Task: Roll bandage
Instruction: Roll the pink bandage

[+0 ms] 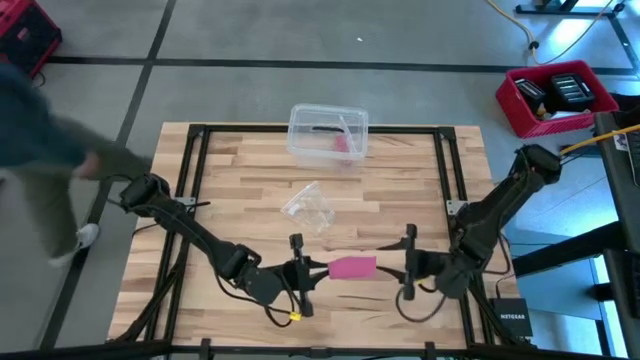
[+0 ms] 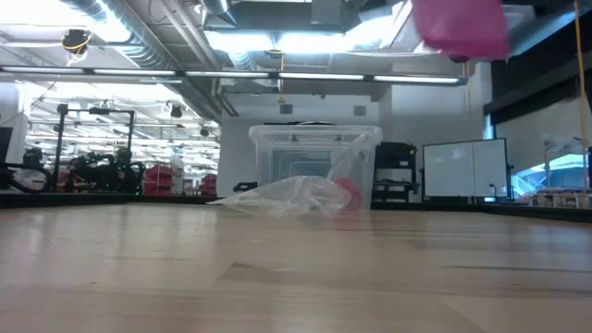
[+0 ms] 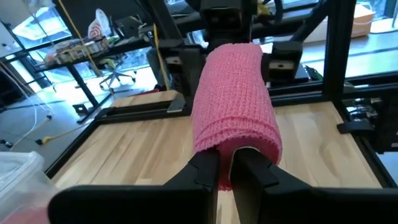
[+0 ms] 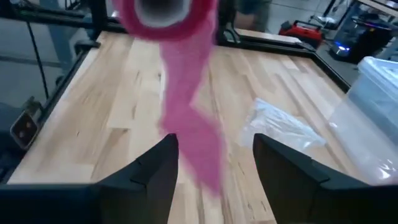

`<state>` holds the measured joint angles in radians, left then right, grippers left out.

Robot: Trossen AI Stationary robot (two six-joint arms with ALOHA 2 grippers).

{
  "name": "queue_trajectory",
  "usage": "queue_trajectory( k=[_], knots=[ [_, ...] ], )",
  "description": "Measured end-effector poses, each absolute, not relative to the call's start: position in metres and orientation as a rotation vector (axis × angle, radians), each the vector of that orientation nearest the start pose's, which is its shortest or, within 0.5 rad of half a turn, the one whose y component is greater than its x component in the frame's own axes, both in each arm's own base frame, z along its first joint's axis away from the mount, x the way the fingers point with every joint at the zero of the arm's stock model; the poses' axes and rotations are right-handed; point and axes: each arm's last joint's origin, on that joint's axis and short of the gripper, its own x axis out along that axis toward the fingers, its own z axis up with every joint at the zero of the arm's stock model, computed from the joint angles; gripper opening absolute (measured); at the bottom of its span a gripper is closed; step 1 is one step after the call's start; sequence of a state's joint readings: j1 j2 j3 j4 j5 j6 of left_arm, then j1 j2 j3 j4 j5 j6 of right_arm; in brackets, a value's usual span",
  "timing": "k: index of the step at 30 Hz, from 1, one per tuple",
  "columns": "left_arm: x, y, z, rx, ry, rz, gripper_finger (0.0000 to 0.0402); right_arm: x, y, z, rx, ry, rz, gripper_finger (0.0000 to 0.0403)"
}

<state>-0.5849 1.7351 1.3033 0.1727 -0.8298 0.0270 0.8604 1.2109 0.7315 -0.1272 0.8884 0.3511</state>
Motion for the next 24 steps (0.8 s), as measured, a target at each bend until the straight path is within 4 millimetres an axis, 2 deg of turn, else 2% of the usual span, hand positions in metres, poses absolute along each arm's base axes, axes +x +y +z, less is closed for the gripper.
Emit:
queue_trajectory(
  k=[5,10,14,19,20,24],
  knots=[
    [0.342,-0.200,0.294,0.201,0.200,0.242,0.0021,0.188,0.163,0.245,-0.100,0.378,-0.040,0.0211],
    [0.341,-0.200,0.294,0.198,0.196,0.241,0.0021,0.203,0.165,0.241,-0.116,0.373,0.047,0.0199],
    [0.342,-0.201,0.295,0.192,0.189,0.240,0.0021,0.209,0.171,0.236,-0.180,0.355,0.064,0.0147],
    [0.341,-0.202,0.297,0.182,0.172,0.236,0.0021,0.211,0.172,0.241,-0.260,0.298,0.048,0.0024],
    [0.341,-0.202,0.297,0.178,0.168,0.233,0.0021,0.212,0.172,0.242,-0.284,0.286,0.047,0.0013],
    [0.343,-0.206,0.298,0.143,0.160,0.104,0.0021,0.212,0.169,0.245,-0.353,0.253,-0.073,0.0020]
  ],
)
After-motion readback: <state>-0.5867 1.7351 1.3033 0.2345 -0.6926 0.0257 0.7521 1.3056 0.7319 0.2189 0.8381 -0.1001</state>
